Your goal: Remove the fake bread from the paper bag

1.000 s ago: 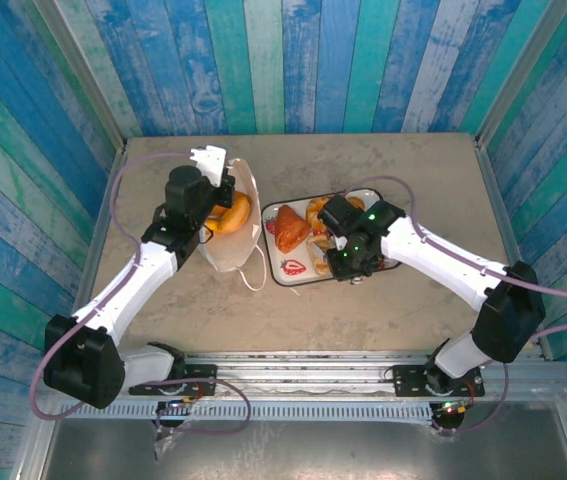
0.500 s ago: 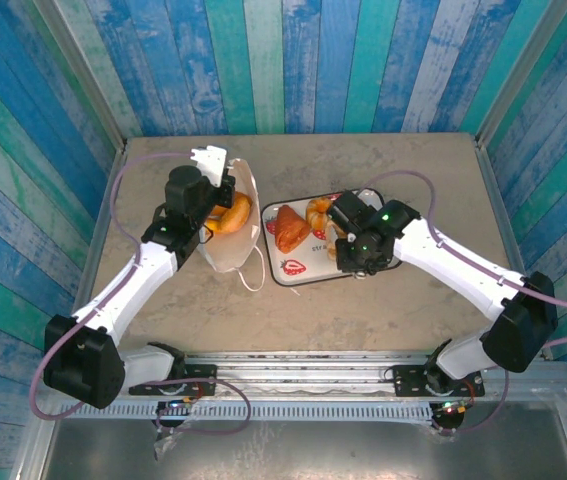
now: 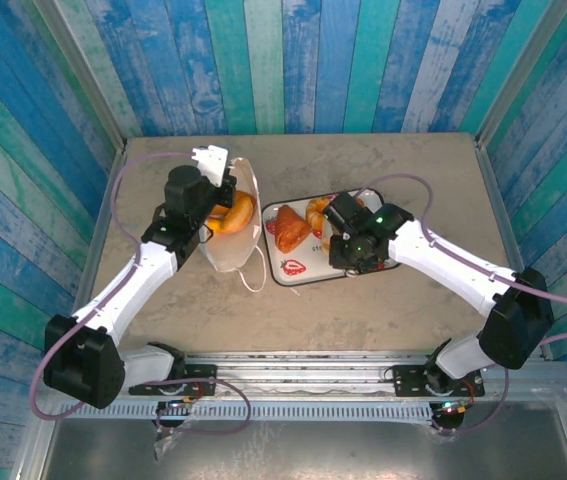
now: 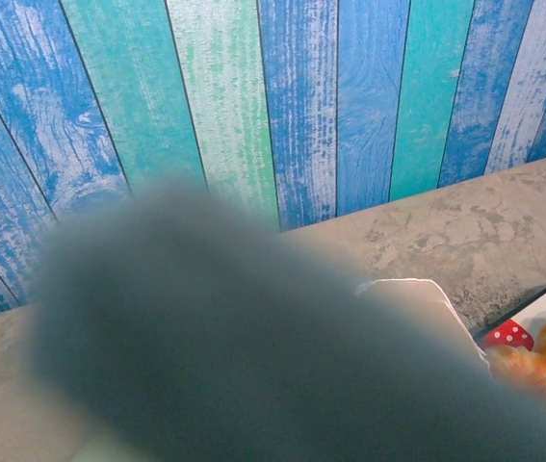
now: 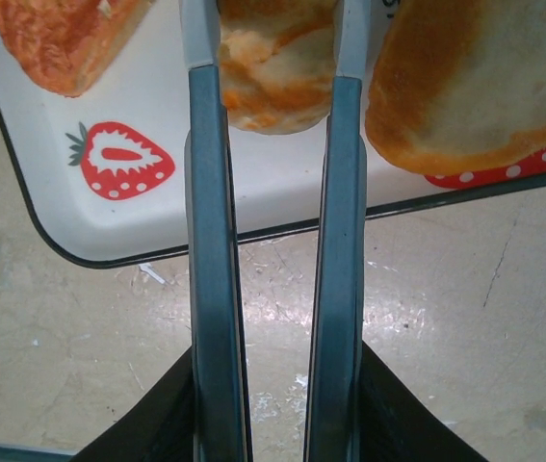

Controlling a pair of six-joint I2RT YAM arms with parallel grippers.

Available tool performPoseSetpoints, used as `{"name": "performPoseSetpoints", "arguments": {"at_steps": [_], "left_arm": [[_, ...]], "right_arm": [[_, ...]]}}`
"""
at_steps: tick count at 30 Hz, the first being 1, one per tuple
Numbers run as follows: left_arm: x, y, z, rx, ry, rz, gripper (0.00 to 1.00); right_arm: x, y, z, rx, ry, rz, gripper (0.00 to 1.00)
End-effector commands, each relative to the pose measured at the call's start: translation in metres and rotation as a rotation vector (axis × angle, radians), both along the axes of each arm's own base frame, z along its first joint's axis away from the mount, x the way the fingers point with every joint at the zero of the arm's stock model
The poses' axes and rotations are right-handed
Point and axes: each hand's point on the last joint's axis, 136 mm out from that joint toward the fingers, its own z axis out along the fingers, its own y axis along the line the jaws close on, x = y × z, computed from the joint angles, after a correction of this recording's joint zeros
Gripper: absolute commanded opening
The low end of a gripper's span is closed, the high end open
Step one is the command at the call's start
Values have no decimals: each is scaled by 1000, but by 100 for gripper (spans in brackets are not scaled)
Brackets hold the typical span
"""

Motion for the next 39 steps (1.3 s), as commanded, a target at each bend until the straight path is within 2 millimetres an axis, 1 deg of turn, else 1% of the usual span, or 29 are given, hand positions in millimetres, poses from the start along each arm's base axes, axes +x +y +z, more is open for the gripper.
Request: {"name": "performPoseSetpoints", "arguments": {"at_steps": [1, 8, 11, 14, 20, 24, 29, 35, 39], "left_arm": [[3, -5, 27, -26, -82, -26, 0], [3, -5, 26, -23, -82, -26, 0], [3, -5, 26, -19, -82, -25, 0], [3, -5, 26, -17, -81, -24, 0], [2, -4, 27, -17, -81, -22, 0], [2, -4, 28, -16, -83, -22, 0], [2, -3, 28, -13, -83, -17, 0], [1, -4, 30, -10, -88, -27, 0], [0, -3, 29, 6, -89, -23, 0]], "right_arm": [[-3, -5, 2, 9, -12, -44, 35], [-12, -12, -12, -22, 31, -61, 35], [-14, -16, -13, -29, 28, -72, 36], [-13, -17, -11, -31, 19, -71, 39], [-5, -10, -10, -29, 6, -51, 46], [-4, -10, -10, -30, 3, -49, 48], [-2, -10, 6, -8, -36, -50, 47], [0, -11, 40, 30, -108, -20, 45], [0, 0, 71, 101, -167, 54, 43]]}}
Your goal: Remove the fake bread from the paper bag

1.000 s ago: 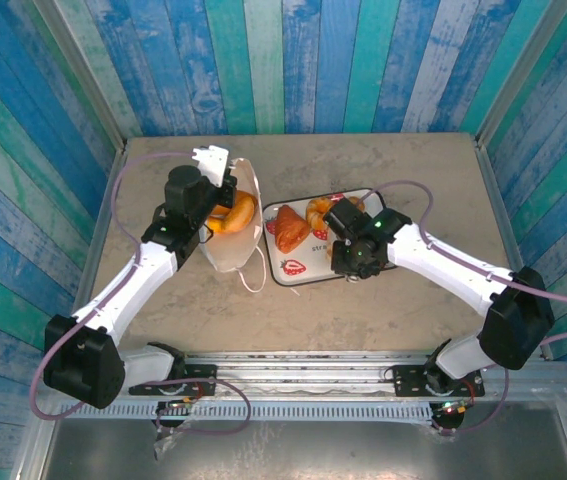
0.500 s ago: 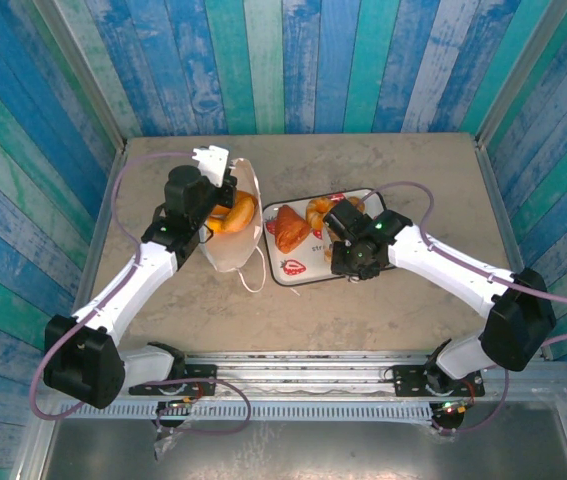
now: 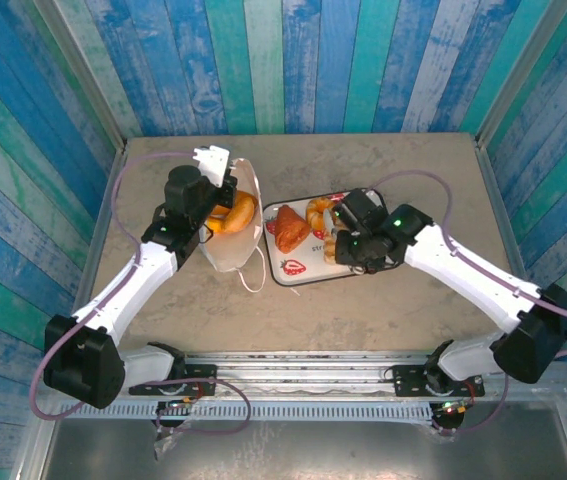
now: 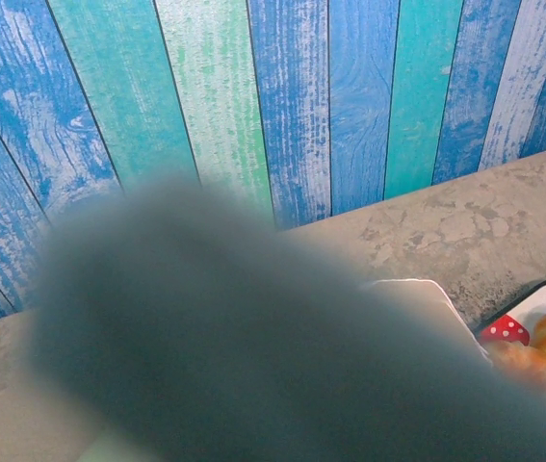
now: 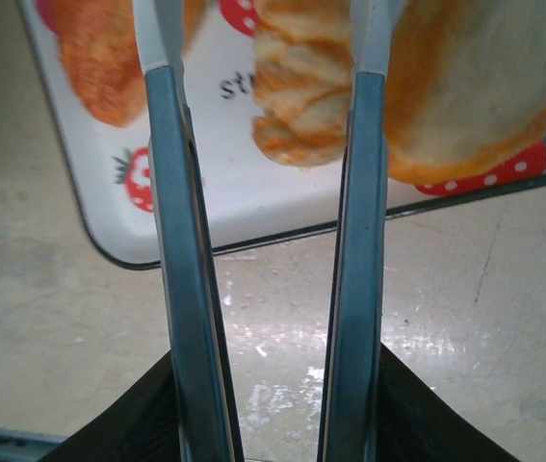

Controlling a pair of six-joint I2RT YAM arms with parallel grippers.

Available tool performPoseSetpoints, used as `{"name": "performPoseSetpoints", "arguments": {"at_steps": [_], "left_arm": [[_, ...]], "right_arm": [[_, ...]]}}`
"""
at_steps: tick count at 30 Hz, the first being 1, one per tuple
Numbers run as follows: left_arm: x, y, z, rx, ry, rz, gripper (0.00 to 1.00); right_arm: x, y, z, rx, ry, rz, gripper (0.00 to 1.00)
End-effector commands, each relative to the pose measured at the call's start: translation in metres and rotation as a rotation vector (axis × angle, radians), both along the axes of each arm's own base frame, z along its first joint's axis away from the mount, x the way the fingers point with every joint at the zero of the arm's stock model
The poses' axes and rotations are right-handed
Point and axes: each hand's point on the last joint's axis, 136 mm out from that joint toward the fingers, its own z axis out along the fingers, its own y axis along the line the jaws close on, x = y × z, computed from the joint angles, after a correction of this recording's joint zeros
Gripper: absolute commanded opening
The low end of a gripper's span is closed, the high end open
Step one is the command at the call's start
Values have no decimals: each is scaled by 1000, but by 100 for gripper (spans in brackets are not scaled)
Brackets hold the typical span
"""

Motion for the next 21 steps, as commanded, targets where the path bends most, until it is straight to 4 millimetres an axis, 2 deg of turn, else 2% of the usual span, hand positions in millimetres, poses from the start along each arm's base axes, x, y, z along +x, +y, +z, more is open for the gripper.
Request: {"name": "performPoseSetpoints", "arguments": {"at_steps": [1, 6, 10, 15, 16, 21], "left_arm": [[1, 0, 29, -9, -82, -2, 0], [3, 2, 27, -2, -72, 12, 0], [5, 2, 26, -8, -67, 15, 0], [10, 2, 24, -3, -54, 26, 0], [14, 1, 17, 4, -37, 27, 0], [19, 4, 8, -15, -9, 63, 0]], "right_arm": [[0, 9, 38, 58, -85, 86, 42], [-9, 46, 79, 183, -162, 245, 42], [-20, 72, 94, 226, -179, 358, 42], [-37, 103, 91, 247, -137, 485, 41], [-40, 108, 90, 249, -127, 507, 41], [-47, 126, 82, 232, -94, 579, 41]]}}
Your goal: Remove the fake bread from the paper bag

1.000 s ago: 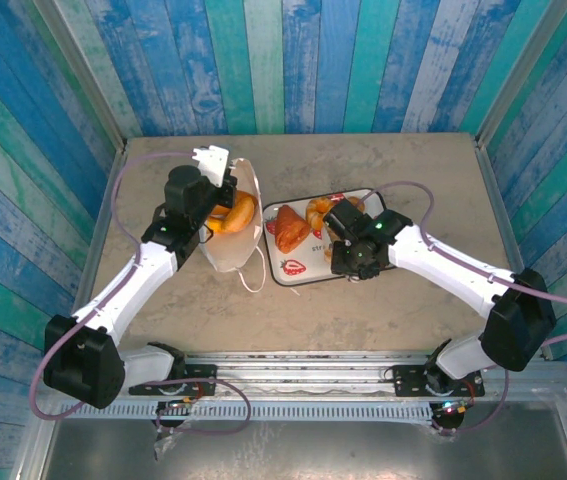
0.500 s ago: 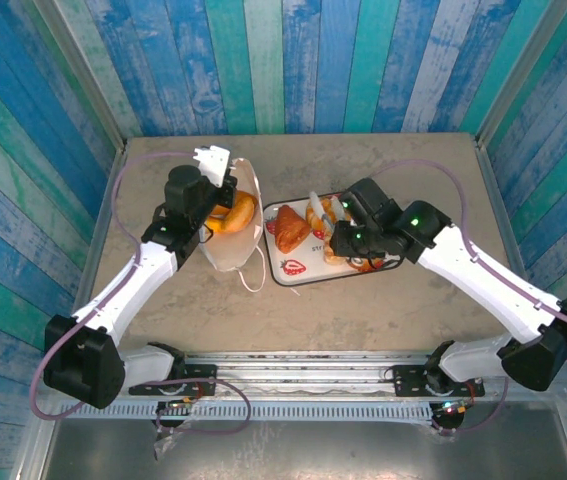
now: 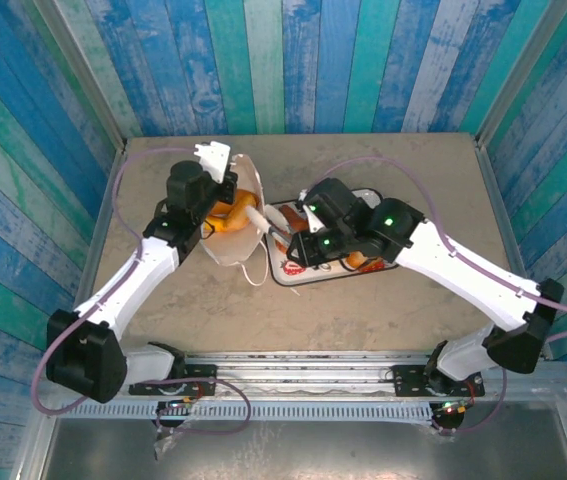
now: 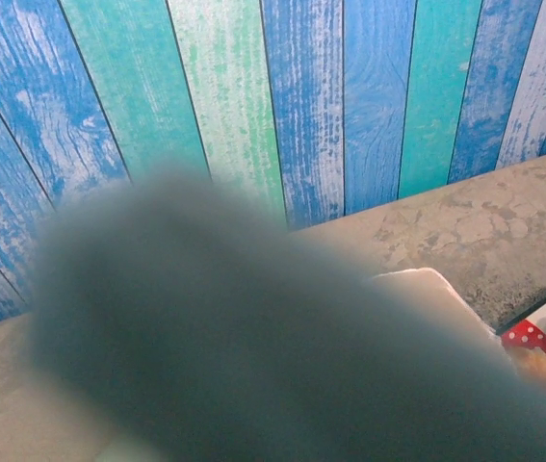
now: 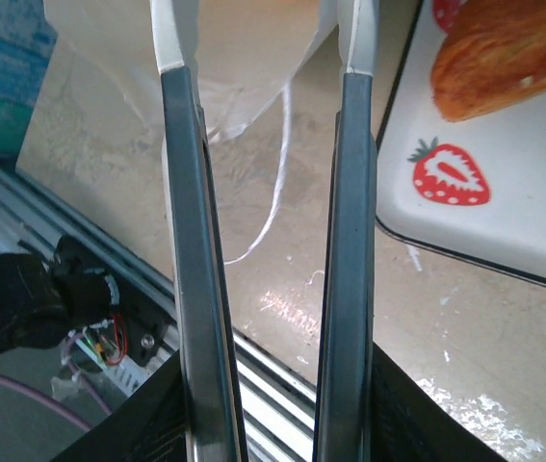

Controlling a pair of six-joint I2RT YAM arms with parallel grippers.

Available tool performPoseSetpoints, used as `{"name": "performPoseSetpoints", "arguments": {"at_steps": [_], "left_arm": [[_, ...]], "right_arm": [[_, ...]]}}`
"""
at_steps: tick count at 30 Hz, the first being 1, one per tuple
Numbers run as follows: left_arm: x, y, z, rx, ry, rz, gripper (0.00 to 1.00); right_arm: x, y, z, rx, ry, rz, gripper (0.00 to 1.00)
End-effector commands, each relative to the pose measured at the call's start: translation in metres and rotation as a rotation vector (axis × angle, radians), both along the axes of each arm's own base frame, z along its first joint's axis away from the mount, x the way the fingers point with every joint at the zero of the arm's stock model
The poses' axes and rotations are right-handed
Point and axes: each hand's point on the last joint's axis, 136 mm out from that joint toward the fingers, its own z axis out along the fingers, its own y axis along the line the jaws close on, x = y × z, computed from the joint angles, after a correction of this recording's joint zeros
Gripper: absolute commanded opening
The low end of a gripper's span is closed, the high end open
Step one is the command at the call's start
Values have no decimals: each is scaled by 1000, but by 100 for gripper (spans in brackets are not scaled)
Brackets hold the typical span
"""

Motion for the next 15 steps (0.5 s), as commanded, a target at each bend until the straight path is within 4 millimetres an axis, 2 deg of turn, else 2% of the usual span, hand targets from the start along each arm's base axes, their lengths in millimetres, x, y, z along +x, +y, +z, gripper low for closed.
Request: {"name": "performPoseSetpoints", "arguments": {"at_steps": [1, 7, 11, 15], "left_arm": [[9, 1, 8, -27, -20, 25, 0], [8, -4, 2, -40, -1, -4, 0], [4, -5, -1, -51, 10, -9, 0], [2, 0, -1, -55, 5, 11, 0]], "right_arm": [[-7, 14, 4, 12, 0, 80, 41], [-1, 26, -12, -25, 28, 82, 41], [8, 36, -14, -34, 25, 75, 40], [15, 33, -15, -56, 11, 37, 40]]}}
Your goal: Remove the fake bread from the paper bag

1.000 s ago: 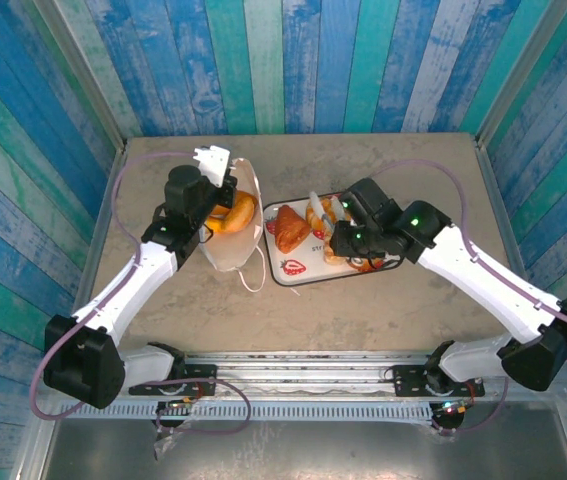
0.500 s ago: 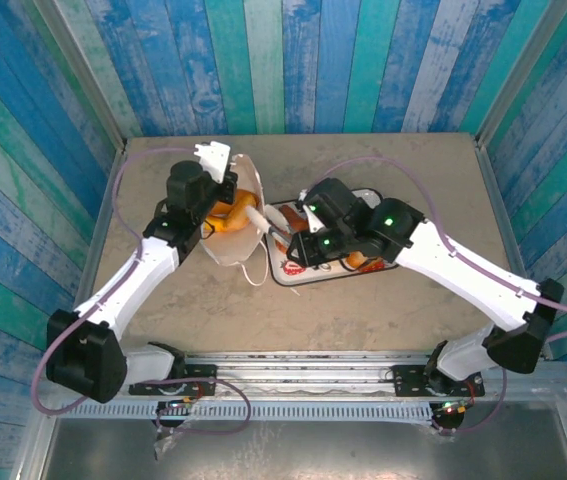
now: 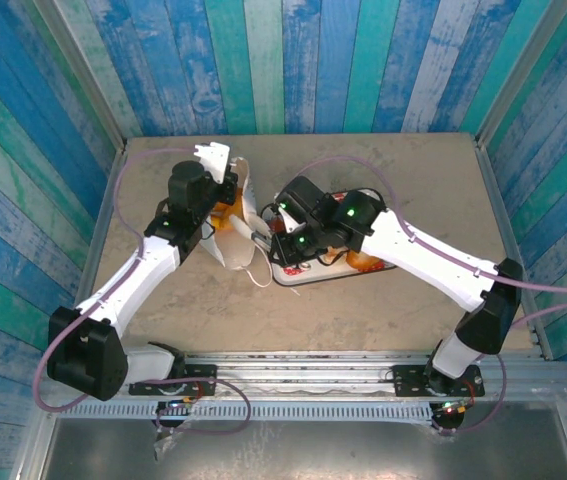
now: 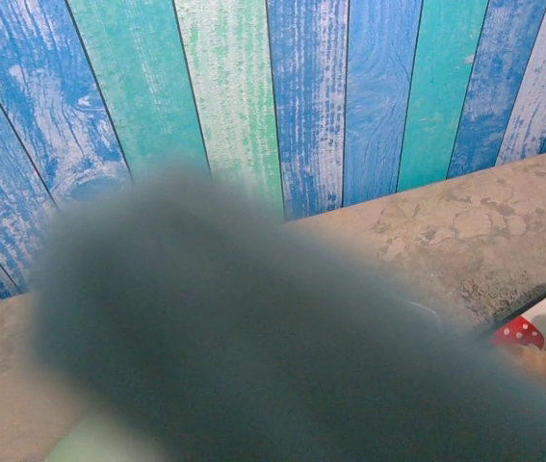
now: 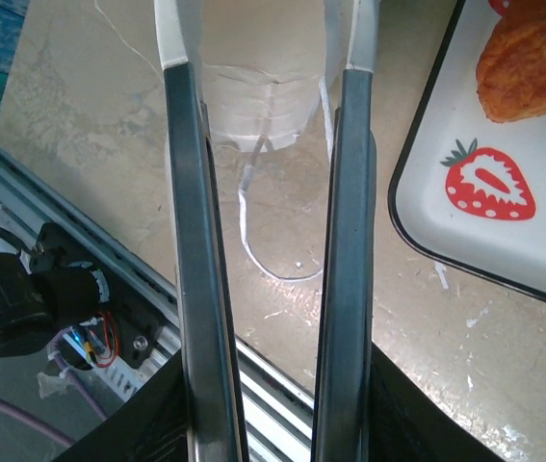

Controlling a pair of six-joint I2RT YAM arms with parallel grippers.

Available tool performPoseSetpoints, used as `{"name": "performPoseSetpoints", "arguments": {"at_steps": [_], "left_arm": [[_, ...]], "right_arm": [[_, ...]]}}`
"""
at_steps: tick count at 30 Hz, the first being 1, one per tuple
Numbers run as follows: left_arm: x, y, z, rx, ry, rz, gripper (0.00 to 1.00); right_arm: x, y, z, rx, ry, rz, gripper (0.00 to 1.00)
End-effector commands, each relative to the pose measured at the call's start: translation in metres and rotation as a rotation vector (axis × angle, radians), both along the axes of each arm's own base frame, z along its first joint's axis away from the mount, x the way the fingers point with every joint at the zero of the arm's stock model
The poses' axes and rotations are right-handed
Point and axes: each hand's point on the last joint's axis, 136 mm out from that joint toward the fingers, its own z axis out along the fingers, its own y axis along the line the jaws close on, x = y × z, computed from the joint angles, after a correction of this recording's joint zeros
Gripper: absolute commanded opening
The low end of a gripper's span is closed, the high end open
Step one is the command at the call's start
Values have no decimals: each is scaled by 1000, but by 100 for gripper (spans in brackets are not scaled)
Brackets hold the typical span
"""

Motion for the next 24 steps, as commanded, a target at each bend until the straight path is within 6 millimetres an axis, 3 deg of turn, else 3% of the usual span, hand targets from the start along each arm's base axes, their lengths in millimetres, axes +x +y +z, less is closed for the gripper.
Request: {"name": "performPoseSetpoints", "arguments": {"at_steps": [1, 10, 15, 18, 24], "left_arm": [[2, 2, 6, -25, -25, 15, 0], [9, 11, 5, -9, -29, 76, 0], [12, 10, 2, -16, -24, 82, 0], [14, 10, 0, -18, -20, 85, 0], [15, 9, -2, -24, -17, 85, 0]], "right_arm": [[4, -3, 11, -4, -41, -19, 39], [-6, -45, 49, 47, -133, -108, 40], [-12, -38, 69, 101, -162, -68, 40], [-15, -25, 64, 94, -152, -30, 40], [-13, -7, 33, 34, -88, 5, 39]]}}
